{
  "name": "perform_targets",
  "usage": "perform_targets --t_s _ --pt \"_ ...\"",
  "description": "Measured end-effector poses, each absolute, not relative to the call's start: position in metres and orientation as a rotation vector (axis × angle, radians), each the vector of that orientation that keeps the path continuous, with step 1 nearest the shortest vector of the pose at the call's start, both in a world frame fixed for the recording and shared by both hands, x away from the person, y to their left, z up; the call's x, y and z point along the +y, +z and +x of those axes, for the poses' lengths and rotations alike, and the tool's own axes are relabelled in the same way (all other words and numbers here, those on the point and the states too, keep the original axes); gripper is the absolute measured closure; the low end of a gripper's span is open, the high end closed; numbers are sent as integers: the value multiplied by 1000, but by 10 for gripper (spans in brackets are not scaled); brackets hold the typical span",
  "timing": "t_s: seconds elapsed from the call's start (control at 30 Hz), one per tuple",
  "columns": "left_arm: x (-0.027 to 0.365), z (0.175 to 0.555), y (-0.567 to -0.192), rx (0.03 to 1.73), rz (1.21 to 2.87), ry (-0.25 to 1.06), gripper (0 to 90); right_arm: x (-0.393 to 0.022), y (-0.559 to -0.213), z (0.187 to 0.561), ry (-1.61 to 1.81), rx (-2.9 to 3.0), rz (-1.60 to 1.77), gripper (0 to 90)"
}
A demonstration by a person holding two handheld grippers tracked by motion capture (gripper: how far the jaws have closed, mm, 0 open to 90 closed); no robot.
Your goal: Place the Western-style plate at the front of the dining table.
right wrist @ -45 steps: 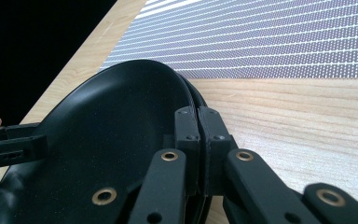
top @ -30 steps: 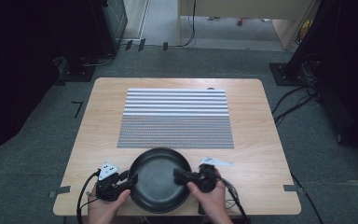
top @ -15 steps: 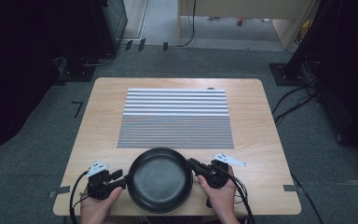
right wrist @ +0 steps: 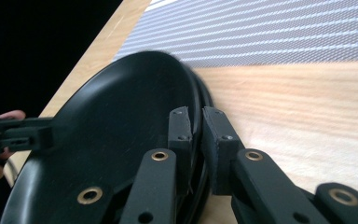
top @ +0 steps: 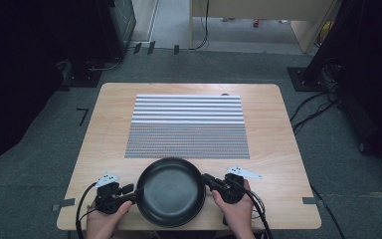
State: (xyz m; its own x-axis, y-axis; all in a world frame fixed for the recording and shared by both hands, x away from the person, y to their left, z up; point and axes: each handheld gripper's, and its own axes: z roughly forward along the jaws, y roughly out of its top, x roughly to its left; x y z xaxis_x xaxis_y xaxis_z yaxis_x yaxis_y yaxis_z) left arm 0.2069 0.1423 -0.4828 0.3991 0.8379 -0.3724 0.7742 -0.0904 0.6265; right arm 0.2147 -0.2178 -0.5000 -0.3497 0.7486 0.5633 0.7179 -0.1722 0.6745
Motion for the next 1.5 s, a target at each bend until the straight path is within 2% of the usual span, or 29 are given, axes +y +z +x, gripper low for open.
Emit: perform_targets --t_s 0.1,0.37,0.7,0.93,1.27,1.5 --pt "138 207 -484 1367 1875 62 507 -215 -500 213 1565 2008 1762 827" --pt "134 205 -484 1387 1881 113 522 -209 -501 210 1561 1982 1796 854" --pt "138 205 -480 1394 1855 83 540 -197 -509 209 1593 1985 1823 826" --pt "143 203 -473 1398 1867 113 585 -194 -517 211 1684 1980 1891 818" --pt "150 204 -475 1372 1894 28 603 -190 -518 216 1689 1948 1922 821" --pt "151 205 -477 1371 1876 -52 649 -192 -520 220 1730 1869 2013 832"
